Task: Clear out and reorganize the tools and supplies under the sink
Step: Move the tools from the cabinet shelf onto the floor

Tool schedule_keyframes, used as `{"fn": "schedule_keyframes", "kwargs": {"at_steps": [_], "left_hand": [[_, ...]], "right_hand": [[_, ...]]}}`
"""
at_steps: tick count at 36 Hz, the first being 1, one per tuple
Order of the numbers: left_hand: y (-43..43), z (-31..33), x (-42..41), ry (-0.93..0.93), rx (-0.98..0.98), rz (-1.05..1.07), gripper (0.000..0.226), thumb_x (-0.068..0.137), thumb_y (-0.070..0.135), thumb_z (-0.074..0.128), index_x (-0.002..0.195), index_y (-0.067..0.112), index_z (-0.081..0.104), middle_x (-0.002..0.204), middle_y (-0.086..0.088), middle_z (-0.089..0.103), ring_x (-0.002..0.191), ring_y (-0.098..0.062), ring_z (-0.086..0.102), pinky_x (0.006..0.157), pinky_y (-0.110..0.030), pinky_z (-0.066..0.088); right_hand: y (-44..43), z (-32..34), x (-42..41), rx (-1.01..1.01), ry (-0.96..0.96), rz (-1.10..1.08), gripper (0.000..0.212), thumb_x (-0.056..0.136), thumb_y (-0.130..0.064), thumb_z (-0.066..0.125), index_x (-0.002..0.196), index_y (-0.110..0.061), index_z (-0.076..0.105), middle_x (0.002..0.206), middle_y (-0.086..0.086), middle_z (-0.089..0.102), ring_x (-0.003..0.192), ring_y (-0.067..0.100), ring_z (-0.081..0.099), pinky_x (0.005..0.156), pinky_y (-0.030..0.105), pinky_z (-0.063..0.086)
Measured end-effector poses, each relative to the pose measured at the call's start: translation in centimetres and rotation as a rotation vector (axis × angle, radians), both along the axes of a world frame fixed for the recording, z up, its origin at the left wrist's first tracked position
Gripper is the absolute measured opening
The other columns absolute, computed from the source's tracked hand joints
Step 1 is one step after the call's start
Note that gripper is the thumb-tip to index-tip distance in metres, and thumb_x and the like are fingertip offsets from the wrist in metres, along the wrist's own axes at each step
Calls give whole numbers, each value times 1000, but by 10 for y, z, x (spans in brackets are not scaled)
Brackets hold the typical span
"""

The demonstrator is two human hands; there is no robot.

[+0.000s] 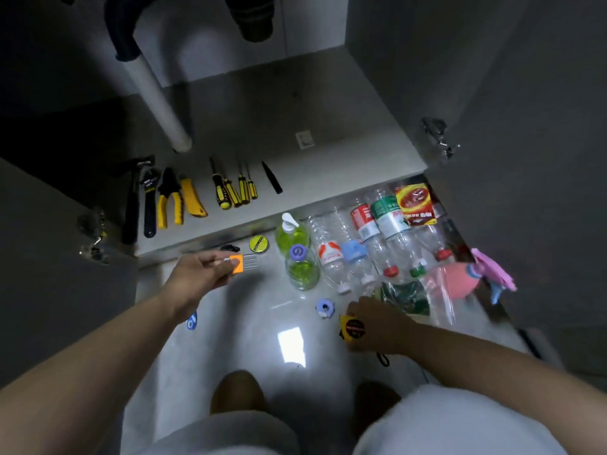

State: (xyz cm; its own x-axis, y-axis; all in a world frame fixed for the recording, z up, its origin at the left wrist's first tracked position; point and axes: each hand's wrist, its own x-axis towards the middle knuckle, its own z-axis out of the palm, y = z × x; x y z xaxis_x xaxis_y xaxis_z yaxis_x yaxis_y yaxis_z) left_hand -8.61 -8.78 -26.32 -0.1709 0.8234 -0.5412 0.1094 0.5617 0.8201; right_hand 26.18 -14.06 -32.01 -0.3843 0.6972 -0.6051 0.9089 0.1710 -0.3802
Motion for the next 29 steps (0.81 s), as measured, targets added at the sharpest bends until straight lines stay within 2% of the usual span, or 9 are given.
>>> {"fn": "schedule_keyframes", "kwargs": {"at_steps": [3,8,10,13,17,20,22,25,29], "left_hand": [[-20,-16,1,-43,-60,55,14,92,5,72,105,6,77,95,-13,76,75,-17,70,70,-20,61],[-45,-41,1,-122,-149,87,15,93,0,68,106,3,75,94,-12,78,82,-17,73,73,-20,61],[-51,-47,0,-145,-168,96,17,94,-1,67,109,3,74,98,-12,79,85,-18,74,73,-20,61],[-56,-56,-4,-172,-187,140,19,94,-2,66,111,3,74,103,-12,78,89,-18,75,75,-21,61],[-57,-66,-8,-186,-203,209,19,95,-3,65,110,2,74,102,-12,78,90,-19,74,79,-24,62],[-56,-73,-12,-134,-203,249,14,94,-1,67,103,4,76,89,-8,79,76,-16,73,69,-21,62],[-55,-79,-16,-80,-210,270,11,94,2,69,101,6,77,84,-7,78,71,-16,70,65,-22,59],[-52,-88,-21,-47,-221,333,10,93,2,71,101,4,76,87,-12,75,74,-20,67,67,-24,58],[-44,-102,-26,-38,-226,412,12,93,-2,68,105,-3,71,97,-23,72,74,-24,67,64,-22,60]], "right_hand": [[-14,-18,-10,25,-24,-19,54,80,-47,69,123,-17,53,120,4,50,109,24,55,84,30,41],[-23,-41,-25,204,-160,29,24,97,-29,44,110,-15,57,111,6,57,95,30,65,88,42,51],[-22,-44,-32,218,-172,10,22,100,-24,40,112,-14,56,111,8,57,93,31,66,79,41,53],[-19,-48,-39,192,-181,-56,22,100,-17,46,120,-12,53,119,12,57,96,33,64,70,38,47],[-18,-46,-39,173,-186,-39,28,100,-18,42,127,-12,48,126,11,51,100,32,64,74,38,49],[-15,-39,-34,200,-203,84,31,103,-20,35,131,-14,46,129,7,48,102,27,65,84,39,53],[-11,-32,-29,207,-149,96,28,104,-24,37,128,-18,49,128,4,49,101,22,64,86,38,53],[-2,-14,-22,221,-12,60,25,99,-29,49,122,-20,55,123,0,50,94,22,65,78,40,54],[20,11,-13,276,73,76,21,94,-20,58,114,-21,61,113,-2,55,84,19,64,70,41,54]]}}
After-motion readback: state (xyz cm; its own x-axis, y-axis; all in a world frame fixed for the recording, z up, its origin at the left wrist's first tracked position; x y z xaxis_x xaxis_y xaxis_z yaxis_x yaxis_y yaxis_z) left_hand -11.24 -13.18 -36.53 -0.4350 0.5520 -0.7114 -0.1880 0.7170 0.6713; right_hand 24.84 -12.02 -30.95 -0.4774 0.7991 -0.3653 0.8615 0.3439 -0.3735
